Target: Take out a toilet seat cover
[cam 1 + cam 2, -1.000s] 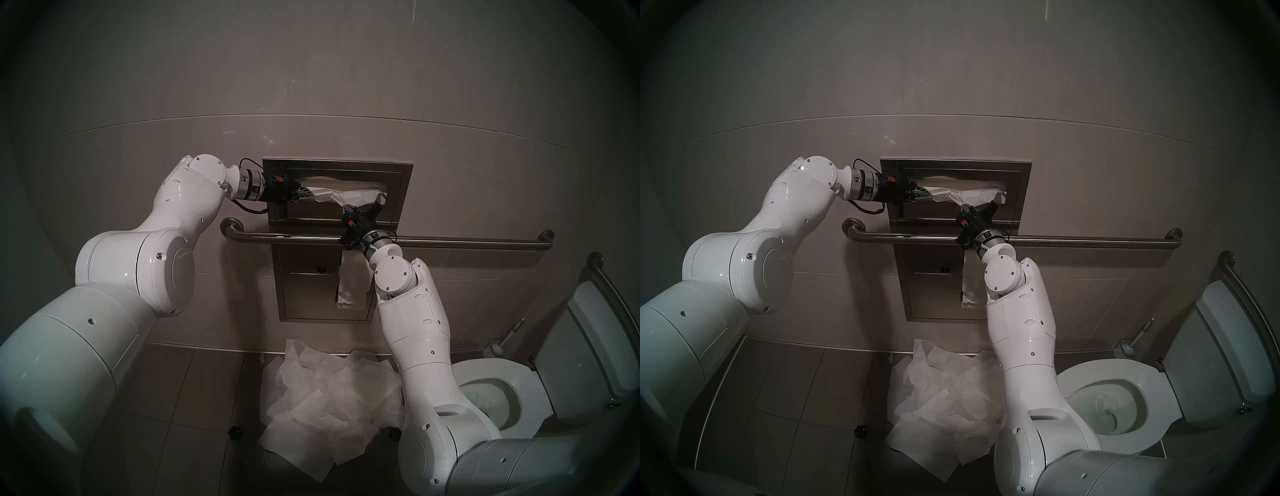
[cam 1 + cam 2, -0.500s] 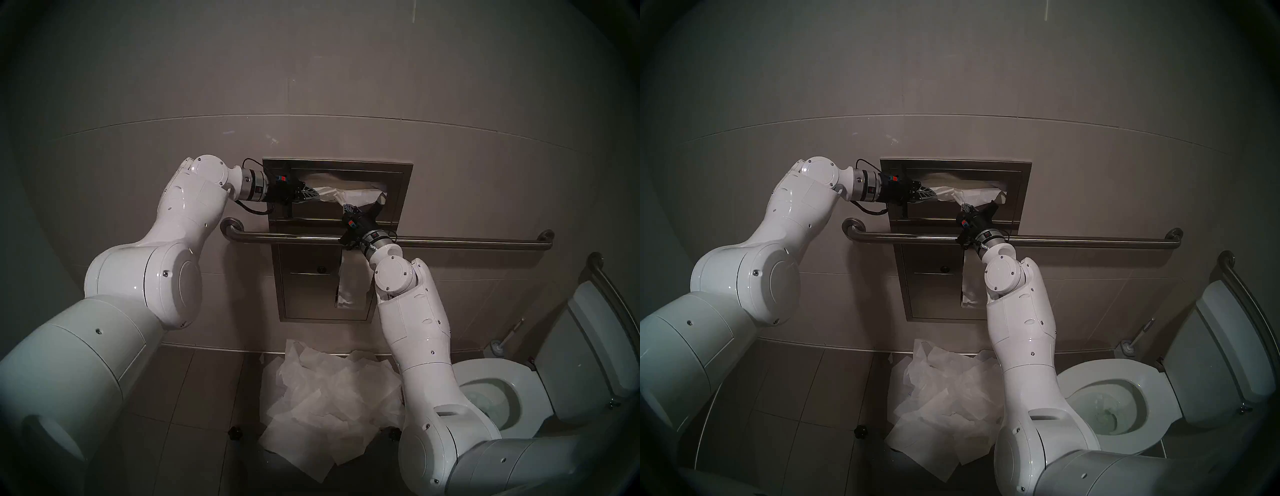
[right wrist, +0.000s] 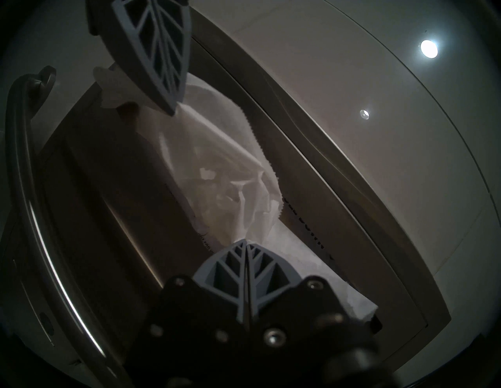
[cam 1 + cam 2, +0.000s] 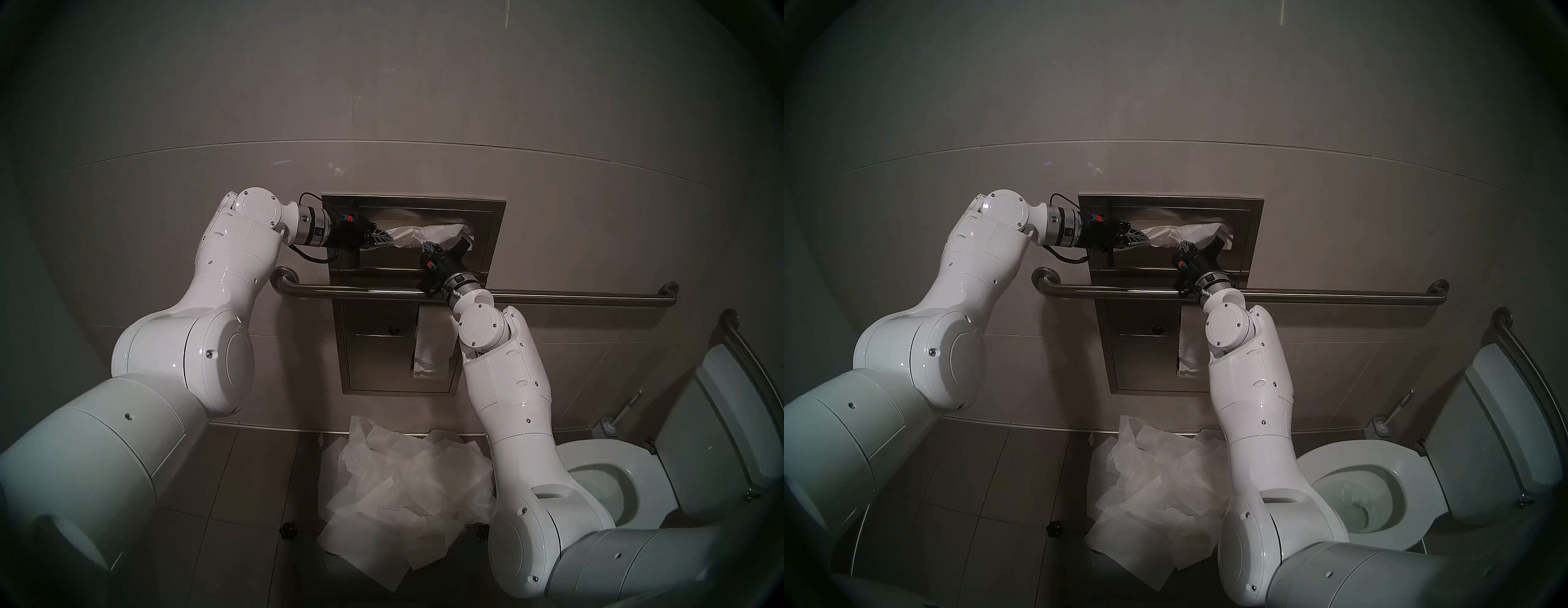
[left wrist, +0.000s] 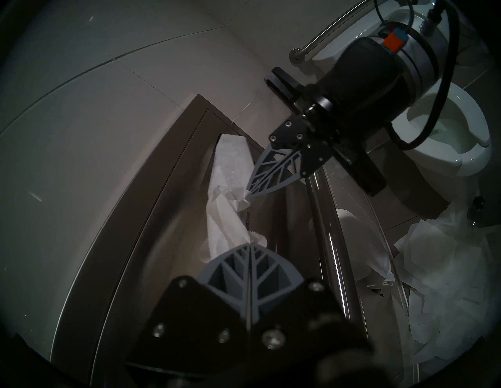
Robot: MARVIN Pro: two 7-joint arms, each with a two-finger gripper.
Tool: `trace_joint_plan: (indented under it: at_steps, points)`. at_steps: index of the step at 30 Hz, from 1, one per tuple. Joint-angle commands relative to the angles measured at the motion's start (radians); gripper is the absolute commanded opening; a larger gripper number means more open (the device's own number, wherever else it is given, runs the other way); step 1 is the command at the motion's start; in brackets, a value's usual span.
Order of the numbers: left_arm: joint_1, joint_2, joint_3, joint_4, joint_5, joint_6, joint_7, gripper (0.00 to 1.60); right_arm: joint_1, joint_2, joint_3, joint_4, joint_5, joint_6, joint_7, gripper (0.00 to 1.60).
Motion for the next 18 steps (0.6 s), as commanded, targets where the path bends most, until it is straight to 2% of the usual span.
trace_joint_plan:
  at_steps: [1, 18]
  points:
    - [-0.022, -0.013, -0.008, -0.07, -0.014, 0.003, 0.004, 0.0, 0.095, 0.001, 0.004, -0.021, -0.005, 0.004, -0.033, 0.0]
    - [-0.02, 0.0, -0.007, -0.148, 0.039, 0.043, 0.063, 0.0, 0.142, -0.011, -0.008, 0.032, -0.047, 0.017, -0.087, 0.0]
